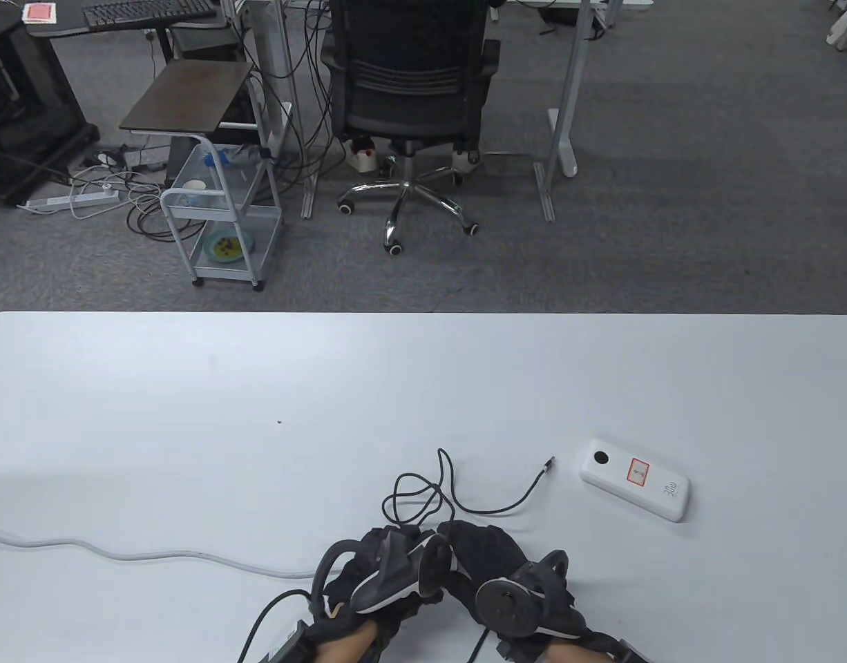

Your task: Unplug the charger and disconnect the battery pack

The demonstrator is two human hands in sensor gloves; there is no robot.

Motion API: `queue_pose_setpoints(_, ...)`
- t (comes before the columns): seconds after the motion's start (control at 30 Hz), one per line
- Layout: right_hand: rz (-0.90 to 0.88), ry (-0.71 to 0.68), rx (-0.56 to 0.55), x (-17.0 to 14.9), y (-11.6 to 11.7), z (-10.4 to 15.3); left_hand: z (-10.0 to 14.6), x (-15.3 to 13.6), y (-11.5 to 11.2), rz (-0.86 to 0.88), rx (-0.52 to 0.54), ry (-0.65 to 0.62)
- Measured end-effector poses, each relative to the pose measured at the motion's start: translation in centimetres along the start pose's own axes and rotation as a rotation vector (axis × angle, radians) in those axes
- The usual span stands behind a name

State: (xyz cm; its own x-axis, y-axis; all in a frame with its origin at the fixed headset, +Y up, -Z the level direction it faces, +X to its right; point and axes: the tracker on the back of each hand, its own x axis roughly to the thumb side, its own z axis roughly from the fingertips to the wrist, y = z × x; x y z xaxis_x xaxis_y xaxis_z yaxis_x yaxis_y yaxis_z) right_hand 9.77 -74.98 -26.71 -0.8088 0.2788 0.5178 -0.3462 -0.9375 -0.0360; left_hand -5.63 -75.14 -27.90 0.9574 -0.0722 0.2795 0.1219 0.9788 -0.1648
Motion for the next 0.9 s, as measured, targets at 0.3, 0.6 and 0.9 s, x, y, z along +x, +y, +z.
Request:
queue_pose_setpoints(0.3, 0.134, -0.114, -0.055, 0.9, -0.1, 0.9, 0.1, 0.1, -0.1, -0.007, 0.007, -0.005)
queue_pose_setpoints(0.6, 0.191, -0.148, -0.104, 1.2, 0.0, 1.4, 0.1, 0.1, 0.0, -0.001, 0.005, -0.003)
queue_pose_setpoints(0.9, 0.060, -0.114, -0.079, 0.5, -0.2, 0.8, 0.1, 0.1, -0.1, -0.004, 0.003, -0.004)
